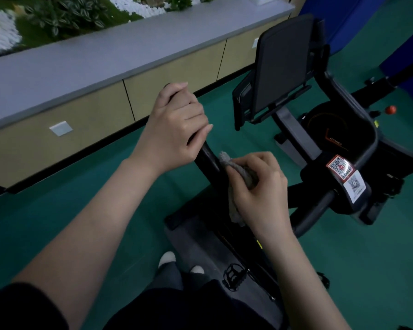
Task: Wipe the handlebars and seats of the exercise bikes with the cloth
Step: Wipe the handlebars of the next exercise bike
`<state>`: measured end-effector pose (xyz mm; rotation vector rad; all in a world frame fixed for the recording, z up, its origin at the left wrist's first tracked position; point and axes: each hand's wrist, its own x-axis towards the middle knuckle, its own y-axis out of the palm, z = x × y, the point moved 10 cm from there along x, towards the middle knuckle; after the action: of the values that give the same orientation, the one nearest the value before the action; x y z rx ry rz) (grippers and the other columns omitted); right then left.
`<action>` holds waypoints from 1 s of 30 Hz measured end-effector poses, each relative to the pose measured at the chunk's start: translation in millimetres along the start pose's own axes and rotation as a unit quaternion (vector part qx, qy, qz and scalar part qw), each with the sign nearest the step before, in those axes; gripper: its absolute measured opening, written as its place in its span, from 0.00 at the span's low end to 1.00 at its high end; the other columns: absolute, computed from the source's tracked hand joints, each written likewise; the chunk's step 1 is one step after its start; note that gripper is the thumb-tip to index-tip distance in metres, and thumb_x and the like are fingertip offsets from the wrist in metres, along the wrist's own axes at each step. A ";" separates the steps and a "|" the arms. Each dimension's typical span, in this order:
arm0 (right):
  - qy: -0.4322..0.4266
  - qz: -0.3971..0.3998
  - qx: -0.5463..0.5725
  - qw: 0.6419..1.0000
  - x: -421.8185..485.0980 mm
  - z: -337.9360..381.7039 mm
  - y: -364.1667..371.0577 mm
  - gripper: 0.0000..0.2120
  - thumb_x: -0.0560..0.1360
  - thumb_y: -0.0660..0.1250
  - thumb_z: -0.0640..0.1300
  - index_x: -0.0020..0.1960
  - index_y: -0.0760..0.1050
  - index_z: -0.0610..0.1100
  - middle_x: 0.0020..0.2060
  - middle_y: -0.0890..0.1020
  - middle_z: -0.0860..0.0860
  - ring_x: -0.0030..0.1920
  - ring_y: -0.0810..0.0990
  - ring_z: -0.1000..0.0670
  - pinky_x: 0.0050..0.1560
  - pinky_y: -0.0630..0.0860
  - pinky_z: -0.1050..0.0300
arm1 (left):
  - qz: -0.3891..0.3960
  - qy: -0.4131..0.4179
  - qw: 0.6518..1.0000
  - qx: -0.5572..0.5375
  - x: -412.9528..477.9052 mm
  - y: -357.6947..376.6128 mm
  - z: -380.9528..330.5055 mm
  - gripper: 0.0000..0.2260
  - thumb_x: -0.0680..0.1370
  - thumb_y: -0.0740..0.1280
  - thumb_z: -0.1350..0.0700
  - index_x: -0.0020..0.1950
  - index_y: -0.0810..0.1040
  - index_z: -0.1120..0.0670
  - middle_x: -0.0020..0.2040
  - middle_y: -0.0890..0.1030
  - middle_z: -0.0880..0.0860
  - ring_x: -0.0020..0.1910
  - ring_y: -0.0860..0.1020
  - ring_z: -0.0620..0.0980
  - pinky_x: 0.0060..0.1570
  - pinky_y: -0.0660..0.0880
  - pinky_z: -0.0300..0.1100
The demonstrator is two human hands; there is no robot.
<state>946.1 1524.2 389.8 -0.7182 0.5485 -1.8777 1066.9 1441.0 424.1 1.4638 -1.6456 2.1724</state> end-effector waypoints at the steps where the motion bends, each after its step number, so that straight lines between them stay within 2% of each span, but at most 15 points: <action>1: -0.005 -0.008 -0.007 1.000 -2.6 0.7 -2.5 0.01 0.73 0.70 0.38 0.43 0.81 0.40 0.40 0.76 0.49 0.40 0.72 0.59 0.44 0.65 0.76 | 0.001 0.002 1.000 0.000 0.1 0.0 0.1 0.11 0.77 0.64 0.58 0.36 0.79 0.57 0.35 0.79 0.50 0.43 0.76 0.54 0.69 0.56 0.44; 4: -0.003 -0.047 -0.038 0.998 -13.9 -2.9 -14.8 0.02 0.73 0.71 0.37 0.42 0.81 0.40 0.37 0.76 0.49 0.37 0.72 0.56 0.40 0.66 0.75 | 0.000 0.010 1.000 -0.002 -0.2 -0.5 -0.3 0.12 0.78 0.64 0.57 0.36 0.78 0.58 0.35 0.78 0.51 0.43 0.77 0.55 0.69 0.56 0.44; 7: 0.029 -0.112 -0.045 0.992 -23.2 -6.0 -20.7 0.02 0.72 0.71 0.36 0.42 0.82 0.40 0.35 0.75 0.49 0.37 0.73 0.56 0.38 0.66 0.74 | -0.004 0.016 1.000 0.000 -0.5 -0.7 -0.3 0.13 0.78 0.63 0.57 0.36 0.78 0.58 0.35 0.78 0.51 0.43 0.77 0.55 0.68 0.58 0.45; 10: 0.054 -0.195 -0.050 0.978 -27.7 1.2 -15.6 0.03 0.73 0.71 0.36 0.41 0.81 0.38 0.34 0.74 0.47 0.34 0.70 0.54 0.37 0.65 0.73 | -0.003 0.035 0.999 -0.008 -1.1 0.6 -0.6 0.13 0.79 0.62 0.57 0.36 0.79 0.57 0.36 0.79 0.51 0.44 0.77 0.55 0.68 0.59 0.47; 15: 0.065 -0.304 -0.076 0.947 -39.2 22.3 1.1 0.02 0.74 0.70 0.35 0.45 0.82 0.37 0.37 0.73 0.46 0.38 0.73 0.51 0.43 0.68 0.69 | -0.009 0.074 0.997 -0.023 -1.1 -0.7 -1.4 0.13 0.79 0.62 0.57 0.37 0.79 0.57 0.36 0.79 0.52 0.44 0.78 0.56 0.67 0.58 0.46; 17: 0.075 -0.356 -0.091 0.927 -52.5 24.0 0.5 0.04 0.74 0.70 0.34 0.48 0.81 0.37 0.40 0.74 0.45 0.41 0.75 0.50 0.46 0.71 0.67 | -0.014 0.070 0.997 -0.030 -0.2 -1.1 -1.1 0.12 0.79 0.62 0.57 0.37 0.79 0.58 0.35 0.79 0.52 0.44 0.78 0.56 0.66 0.58 0.46; 20: 0.108 -0.465 -0.117 0.871 -82.1 23.9 -2.2 0.05 0.75 0.69 0.35 0.48 0.81 0.35 0.42 0.75 0.42 0.43 0.76 0.51 0.51 0.71 0.70 | -0.022 0.051 0.997 -0.054 0.5 -1.1 -0.6 0.12 0.77 0.62 0.59 0.35 0.77 0.58 0.34 0.77 0.53 0.42 0.78 0.56 0.65 0.59 0.47; 23: 0.136 -0.539 -0.114 0.823 -96.2 27.4 10.7 0.05 0.74 0.68 0.34 0.48 0.80 0.33 0.43 0.75 0.38 0.46 0.76 0.48 0.54 0.72 0.67 | -0.019 0.058 0.996 -0.066 0.6 0.5 -1.1 0.12 0.78 0.62 0.60 0.35 0.76 0.58 0.34 0.77 0.53 0.42 0.77 0.56 0.65 0.60 0.47; 26: 0.142 -0.569 -0.103 0.804 -89.7 36.8 31.2 0.05 0.73 0.68 0.32 0.48 0.80 0.33 0.44 0.74 0.40 0.46 0.74 0.50 0.55 0.71 0.66 | -0.007 0.075 0.995 -0.064 -0.5 2.6 -1.6 0.11 0.78 0.61 0.60 0.37 0.77 0.59 0.35 0.77 0.54 0.44 0.77 0.57 0.66 0.59 0.48; 30: 0.130 -0.557 -0.120 0.811 -83.1 42.1 45.6 0.07 0.73 0.67 0.30 0.49 0.80 0.34 0.45 0.71 0.45 0.44 0.74 0.44 0.51 0.73 0.59 | 0.001 0.090 0.994 -0.061 -0.7 2.5 -2.8 0.12 0.79 0.61 0.59 0.37 0.77 0.59 0.35 0.77 0.54 0.45 0.78 0.58 0.66 0.58 0.48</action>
<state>1031.0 1580.7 370.8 -1.0915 0.5923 -3.0798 1064.2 1442.5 421.8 1.1981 -1.6838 2.0931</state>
